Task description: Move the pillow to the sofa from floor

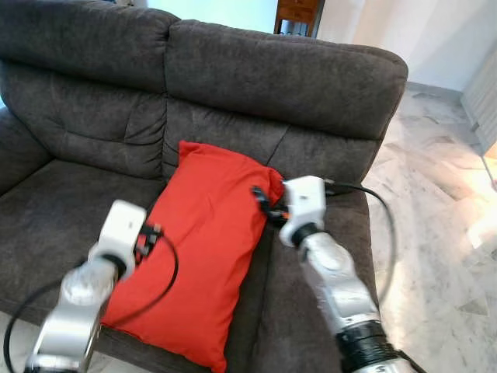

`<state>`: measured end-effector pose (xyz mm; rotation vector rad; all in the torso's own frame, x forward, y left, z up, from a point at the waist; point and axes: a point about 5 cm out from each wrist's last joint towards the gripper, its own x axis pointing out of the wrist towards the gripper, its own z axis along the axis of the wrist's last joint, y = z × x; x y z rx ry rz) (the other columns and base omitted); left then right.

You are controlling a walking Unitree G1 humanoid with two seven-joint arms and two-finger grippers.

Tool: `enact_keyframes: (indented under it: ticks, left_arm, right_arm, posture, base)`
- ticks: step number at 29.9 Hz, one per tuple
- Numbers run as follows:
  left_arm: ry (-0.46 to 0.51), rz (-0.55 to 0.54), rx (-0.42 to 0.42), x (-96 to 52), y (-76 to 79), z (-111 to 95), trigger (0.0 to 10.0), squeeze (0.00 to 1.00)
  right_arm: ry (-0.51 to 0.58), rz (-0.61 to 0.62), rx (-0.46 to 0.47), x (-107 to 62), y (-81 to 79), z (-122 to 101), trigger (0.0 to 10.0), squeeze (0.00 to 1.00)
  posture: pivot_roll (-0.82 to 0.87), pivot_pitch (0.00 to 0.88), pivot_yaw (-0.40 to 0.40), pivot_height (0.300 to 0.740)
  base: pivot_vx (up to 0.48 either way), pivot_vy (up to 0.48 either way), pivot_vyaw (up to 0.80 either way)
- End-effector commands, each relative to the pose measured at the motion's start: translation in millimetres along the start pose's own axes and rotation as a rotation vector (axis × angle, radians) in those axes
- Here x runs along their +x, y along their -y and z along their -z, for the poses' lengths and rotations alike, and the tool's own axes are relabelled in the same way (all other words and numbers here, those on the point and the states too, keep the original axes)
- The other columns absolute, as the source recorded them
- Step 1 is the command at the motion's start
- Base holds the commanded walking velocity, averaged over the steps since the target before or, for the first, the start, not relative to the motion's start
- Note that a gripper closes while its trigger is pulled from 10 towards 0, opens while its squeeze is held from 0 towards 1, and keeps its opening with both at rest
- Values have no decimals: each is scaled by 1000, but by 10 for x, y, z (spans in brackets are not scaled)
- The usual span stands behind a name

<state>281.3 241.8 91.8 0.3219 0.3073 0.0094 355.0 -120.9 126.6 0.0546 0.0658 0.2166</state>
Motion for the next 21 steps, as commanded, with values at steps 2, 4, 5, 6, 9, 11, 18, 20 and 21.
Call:
enact_keyframes:
  ticks: [2,4,5,6,9,11,18,20,21]
  left_arm:
    - [-98,-37,-50,-78,-30,370,10000,0]
    - [-161,-48,-56,-155,-11,591,10000,0]
    - [-171,-48,-49,-168,-8,623,10000,0]
    - [-225,-49,-4,-247,4,804,10000,0]
    - [-274,-60,-15,-349,15,981,10000,0]
    - [-280,-62,-18,-372,19,1017,10000,0]
    - [-357,-81,-46,-662,85,1453,10000,0]
    - [-380,-85,-77,-709,113,1557,10000,0]
    - [-386,-82,-89,-719,129,1592,10000,0]
  right_arm:
    - [-126,185,17,-192,467,383,10000,0]
    - [-219,325,26,-380,802,608,10000,0]
    - [-234,351,30,-414,853,642,10000,0]
    - [-295,474,136,-618,1099,821,10000,0]
    - [-375,594,147,-905,1337,1024,10000,0]
    - [-398,618,132,-977,1384,1070,10000,0]
    - [-658,759,67,-1794,1620,1604,10000,0]
    - [-750,747,79,-1982,1532,1784,10000,0]
    - [-779,737,83,-2023,1485,1839,10000,0]
  posture:
    - [174,118,-52,740]
    - [177,119,-52,740]
    - [177,119,-52,740]
    - [174,116,-50,740]
    - [172,109,-45,740]
    - [172,109,-45,740]
    - [179,59,-28,740]
    - [181,54,-27,740]
    - [176,43,-26,740]
  base:
    - [0,0,0]
    - [0,0,0]
    - [0,0,0]
    - [0,0,0]
    - [0,0,0]
    - [0,0,0]
    - [0,0,0]
    - [0,0,0]
    - [0,0,0]
